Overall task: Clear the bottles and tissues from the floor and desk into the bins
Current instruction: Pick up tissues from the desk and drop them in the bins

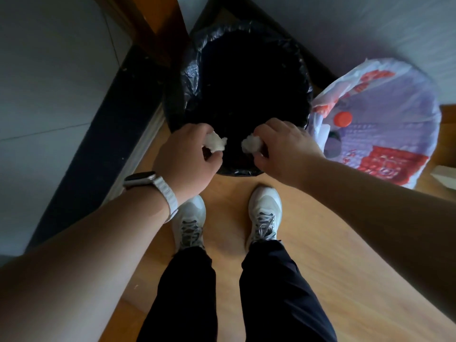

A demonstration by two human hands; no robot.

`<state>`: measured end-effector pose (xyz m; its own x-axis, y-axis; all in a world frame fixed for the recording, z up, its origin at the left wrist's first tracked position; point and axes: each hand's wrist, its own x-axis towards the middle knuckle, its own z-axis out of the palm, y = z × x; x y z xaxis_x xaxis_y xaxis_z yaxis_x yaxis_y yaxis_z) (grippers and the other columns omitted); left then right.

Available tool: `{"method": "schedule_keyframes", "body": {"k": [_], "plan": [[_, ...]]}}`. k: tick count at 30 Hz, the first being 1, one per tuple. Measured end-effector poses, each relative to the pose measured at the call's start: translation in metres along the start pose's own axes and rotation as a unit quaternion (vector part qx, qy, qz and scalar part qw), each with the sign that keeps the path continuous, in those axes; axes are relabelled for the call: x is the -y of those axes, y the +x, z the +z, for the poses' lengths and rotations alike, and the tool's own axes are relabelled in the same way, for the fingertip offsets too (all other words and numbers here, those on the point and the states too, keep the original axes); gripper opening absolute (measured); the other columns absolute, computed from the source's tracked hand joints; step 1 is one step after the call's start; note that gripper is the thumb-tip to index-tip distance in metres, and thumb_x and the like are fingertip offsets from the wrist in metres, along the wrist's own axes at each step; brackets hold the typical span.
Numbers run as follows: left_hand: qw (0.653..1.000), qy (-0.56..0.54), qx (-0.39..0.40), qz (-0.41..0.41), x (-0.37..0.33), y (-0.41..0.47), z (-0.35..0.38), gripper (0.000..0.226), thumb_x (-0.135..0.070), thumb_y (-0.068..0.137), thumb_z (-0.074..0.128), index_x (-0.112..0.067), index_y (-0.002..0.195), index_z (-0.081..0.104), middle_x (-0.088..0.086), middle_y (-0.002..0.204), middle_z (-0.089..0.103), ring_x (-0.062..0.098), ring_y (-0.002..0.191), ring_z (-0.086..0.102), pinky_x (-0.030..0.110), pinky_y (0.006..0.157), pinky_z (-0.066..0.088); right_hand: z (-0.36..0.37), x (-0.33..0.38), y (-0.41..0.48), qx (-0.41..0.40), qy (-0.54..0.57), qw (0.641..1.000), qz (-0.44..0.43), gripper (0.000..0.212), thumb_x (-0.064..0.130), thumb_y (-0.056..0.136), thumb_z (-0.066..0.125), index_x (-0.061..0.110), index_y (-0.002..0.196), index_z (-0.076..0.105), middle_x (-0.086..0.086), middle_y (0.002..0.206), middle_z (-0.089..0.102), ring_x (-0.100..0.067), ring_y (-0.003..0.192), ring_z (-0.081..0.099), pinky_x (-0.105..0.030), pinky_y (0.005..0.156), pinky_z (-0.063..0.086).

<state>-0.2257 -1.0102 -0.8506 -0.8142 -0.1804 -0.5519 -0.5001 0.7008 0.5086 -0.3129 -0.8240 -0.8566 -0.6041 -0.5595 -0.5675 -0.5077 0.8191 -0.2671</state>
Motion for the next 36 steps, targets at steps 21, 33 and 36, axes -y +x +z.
{"method": "schedule_keyframes", "body": {"k": [21,33,36], "plan": [[0.961,0.178,-0.060,0.204,-0.103,-0.117,-0.197,0.051,-0.034,0.088,0.062,-0.014,0.134,0.055,0.009,0.140,0.052,0.029,0.129,0.047,0.047,0.098,0.044,-0.220,0.076,-0.136,-0.119,-0.023,0.992,0.017,0.050,0.049,0.091,0.047,0.020,0.132,0.052,-0.004,0.133,0.052,-0.029,0.124,0.047,-0.046,0.100,0.040],[0.884,0.248,-0.157,0.364,-0.216,-0.213,-0.376,0.045,-0.034,0.088,0.061,-0.014,0.128,0.059,0.011,0.132,0.055,0.031,0.122,0.049,0.046,0.092,0.040,-0.387,0.160,-0.270,-0.248,-0.048,0.966,0.058,0.046,0.046,0.084,0.051,0.015,0.117,0.061,-0.007,0.124,0.058,-0.032,0.117,0.051,-0.044,0.093,0.042],[0.868,0.256,-0.176,0.388,-0.236,-0.239,-0.396,0.045,-0.035,0.087,0.060,-0.014,0.126,0.060,0.011,0.131,0.056,0.032,0.120,0.050,0.046,0.092,0.040,-0.407,0.176,-0.309,-0.294,-0.047,0.952,0.073,0.049,0.047,0.082,0.047,0.015,0.117,0.061,-0.007,0.124,0.059,-0.032,0.115,0.053,-0.044,0.091,0.045]]}}
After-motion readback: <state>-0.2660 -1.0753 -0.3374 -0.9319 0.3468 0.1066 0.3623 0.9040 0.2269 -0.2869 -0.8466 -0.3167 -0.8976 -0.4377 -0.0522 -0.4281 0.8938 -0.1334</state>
